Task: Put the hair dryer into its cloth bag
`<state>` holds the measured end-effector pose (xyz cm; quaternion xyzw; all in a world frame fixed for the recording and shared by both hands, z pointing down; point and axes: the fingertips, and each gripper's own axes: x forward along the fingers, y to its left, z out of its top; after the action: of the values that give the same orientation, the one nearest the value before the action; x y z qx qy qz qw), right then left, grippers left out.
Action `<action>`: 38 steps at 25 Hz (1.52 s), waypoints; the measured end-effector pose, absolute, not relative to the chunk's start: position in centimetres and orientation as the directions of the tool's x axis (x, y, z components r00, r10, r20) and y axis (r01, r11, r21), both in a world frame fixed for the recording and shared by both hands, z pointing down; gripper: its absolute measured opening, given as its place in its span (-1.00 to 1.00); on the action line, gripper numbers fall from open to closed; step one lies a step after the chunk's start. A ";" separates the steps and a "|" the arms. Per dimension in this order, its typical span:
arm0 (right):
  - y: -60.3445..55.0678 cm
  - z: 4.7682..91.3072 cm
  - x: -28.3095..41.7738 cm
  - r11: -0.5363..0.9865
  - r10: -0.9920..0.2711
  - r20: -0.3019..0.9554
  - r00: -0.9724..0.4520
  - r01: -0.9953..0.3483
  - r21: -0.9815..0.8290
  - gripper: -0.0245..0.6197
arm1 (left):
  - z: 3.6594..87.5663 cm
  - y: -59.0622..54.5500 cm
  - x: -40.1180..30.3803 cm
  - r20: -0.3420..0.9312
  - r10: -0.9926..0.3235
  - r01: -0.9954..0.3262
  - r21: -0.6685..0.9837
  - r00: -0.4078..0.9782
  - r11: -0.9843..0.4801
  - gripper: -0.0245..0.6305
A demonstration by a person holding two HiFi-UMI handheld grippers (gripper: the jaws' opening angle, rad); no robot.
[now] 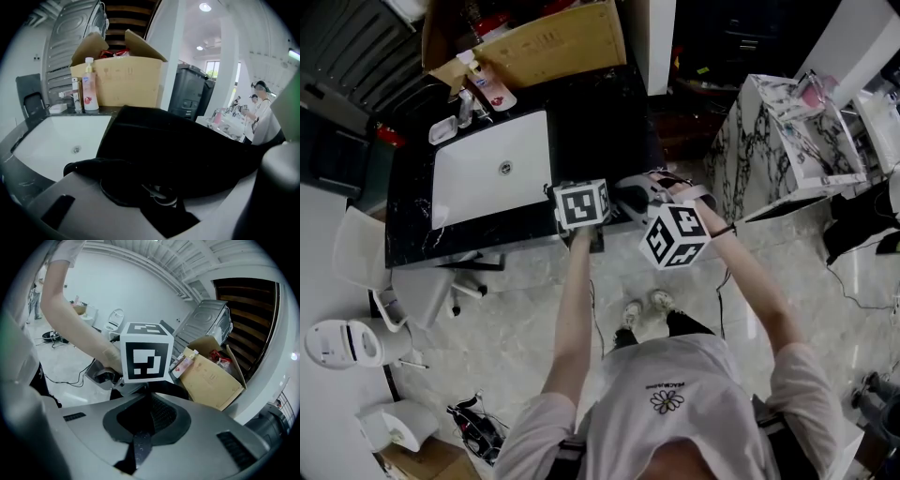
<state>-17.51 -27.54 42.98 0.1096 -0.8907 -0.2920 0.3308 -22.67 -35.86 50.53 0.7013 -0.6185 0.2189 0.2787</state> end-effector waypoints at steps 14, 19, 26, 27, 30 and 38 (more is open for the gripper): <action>-28.1 46.1 -16.5 0.839 -0.427 0.585 -0.690 -0.061 0.540 -0.81 | 50.1 -35.2 -22.5 0.586 -0.798 -0.990 0.103 0.141 -0.099 -0.31; -27.3 46.9 -16.2 0.852 -0.429 0.568 -0.702 -0.106 0.512 -0.32 | 49.9 -31.4 -23.7 0.574 -0.811 -0.992 0.115 0.114 -0.058 -0.15; -27.6 40.0 -14.7 0.835 -0.537 0.318 -0.781 -0.440 0.330 -0.31 | 42.9 -26.9 -25.0 0.410 -0.909 -0.991 0.127 0.080 -0.030 -0.15; -27.4 38.6 -14.4 0.825 -0.557 0.263 -0.788 -0.489 0.283 -0.31 | 41.2 -26.5 -24.9 0.365 -0.928 -0.992 0.118 0.079 -0.039 -0.15; -26.6 35.0 -13.0 0.786 -0.615 0.118 -0.780 -0.594 0.168 -0.31 | 36.4 -25.3 -24.1 0.225 -0.968 -0.993 0.079 0.107 -0.091 -0.16; -23.6 31.9 -9.0 0.659 -0.750 -0.080 -0.656 -0.752 -0.002 -0.67 | 31.2 -21.0 -22.1 0.004 -0.994 -0.994 0.013 0.110 -0.110 -0.63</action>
<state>-8.97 -23.58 31.90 0.4128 -0.9099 -0.0155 -0.0367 -22.09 -20.97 31.20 0.7450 -0.6670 -0.0028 0.0063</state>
